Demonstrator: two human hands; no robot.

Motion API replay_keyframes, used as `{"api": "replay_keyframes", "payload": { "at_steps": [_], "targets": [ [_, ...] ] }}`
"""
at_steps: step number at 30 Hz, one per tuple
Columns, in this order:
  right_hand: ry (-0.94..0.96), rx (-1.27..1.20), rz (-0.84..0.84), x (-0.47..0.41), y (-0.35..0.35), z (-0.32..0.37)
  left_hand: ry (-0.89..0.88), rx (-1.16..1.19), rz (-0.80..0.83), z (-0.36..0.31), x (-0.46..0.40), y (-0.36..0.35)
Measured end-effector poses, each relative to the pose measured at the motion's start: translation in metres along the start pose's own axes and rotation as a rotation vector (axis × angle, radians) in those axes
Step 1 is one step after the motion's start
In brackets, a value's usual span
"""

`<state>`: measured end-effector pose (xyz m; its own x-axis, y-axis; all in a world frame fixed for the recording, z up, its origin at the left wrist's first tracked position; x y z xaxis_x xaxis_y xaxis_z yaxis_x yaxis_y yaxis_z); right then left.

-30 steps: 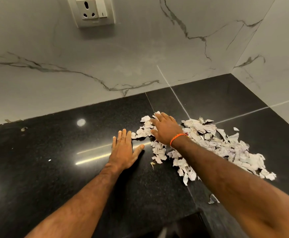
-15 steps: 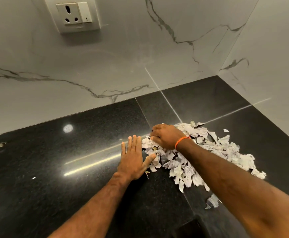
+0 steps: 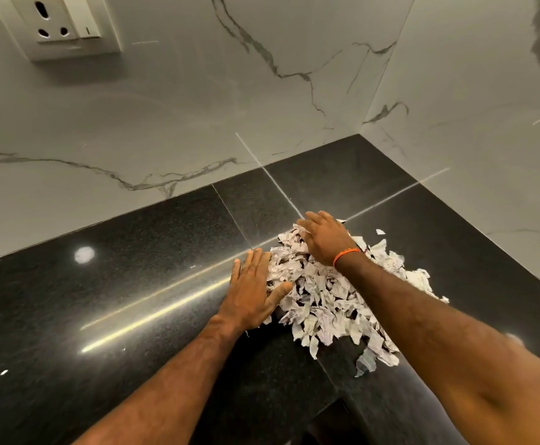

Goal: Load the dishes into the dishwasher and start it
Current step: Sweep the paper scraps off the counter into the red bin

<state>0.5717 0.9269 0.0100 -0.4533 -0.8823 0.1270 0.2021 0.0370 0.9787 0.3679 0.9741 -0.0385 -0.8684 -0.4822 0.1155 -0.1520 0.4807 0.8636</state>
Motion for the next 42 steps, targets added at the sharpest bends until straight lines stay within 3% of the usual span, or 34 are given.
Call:
{"api": "replay_keyframes", "payload": {
  "at_steps": [3,10,13,16,20,24,27,30,35,38,42],
  "targets": [
    [0.035,-0.051,0.121,-0.001,-0.006,-0.002,-0.041,0.055,0.034,-0.008,-0.013,0.003],
    [-0.085,-0.111,-0.170,0.009,0.021,-0.036,-0.084,0.120,0.059,-0.023,-0.062,0.032],
    [-0.175,-0.078,-0.023,-0.002,0.013,-0.064,-0.110,0.032,0.170,-0.036,-0.080,0.028],
    [-0.147,-0.117,0.084,-0.003,-0.009,-0.075,-0.165,-0.046,0.209,-0.051,-0.088,0.021],
    [-0.155,-0.249,-0.029,0.026,0.004,-0.070,-0.220,-0.110,0.161,-0.073,-0.097,0.015],
    [-0.337,-0.301,-0.203,0.040,0.026,-0.116,-0.219,-0.260,0.157,-0.093,-0.117,0.008],
    [-0.452,-0.316,-0.078,0.043,0.018,-0.163,-0.247,-0.270,0.216,-0.111,-0.130,-0.003],
    [-0.381,-0.254,0.117,0.049,0.002,-0.173,-0.255,-0.246,0.314,-0.123,-0.138,-0.018],
    [-0.200,-0.246,0.123,0.081,-0.007,-0.147,-0.265,-0.288,0.276,-0.138,-0.124,-0.029],
    [-0.180,-0.296,0.050,0.106,-0.003,-0.138,-0.294,-0.250,0.179,-0.145,-0.109,-0.026],
    [-0.342,-0.436,-0.298,0.145,0.014,-0.167,-0.291,-0.239,0.097,-0.158,-0.085,-0.025]
  ]
}}
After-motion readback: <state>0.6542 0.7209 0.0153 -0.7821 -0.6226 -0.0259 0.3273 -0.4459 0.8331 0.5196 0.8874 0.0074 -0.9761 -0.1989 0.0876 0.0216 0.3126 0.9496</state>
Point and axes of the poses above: each hand's wrist, its own x-axis away from the middle knuckle, its own y-axis out of the back of the hand, z = x × y, the point moved 6 cm from there along -x, towards the middle knuckle, and after that the axes turned 1 degree about x, right-handed, at the moved point
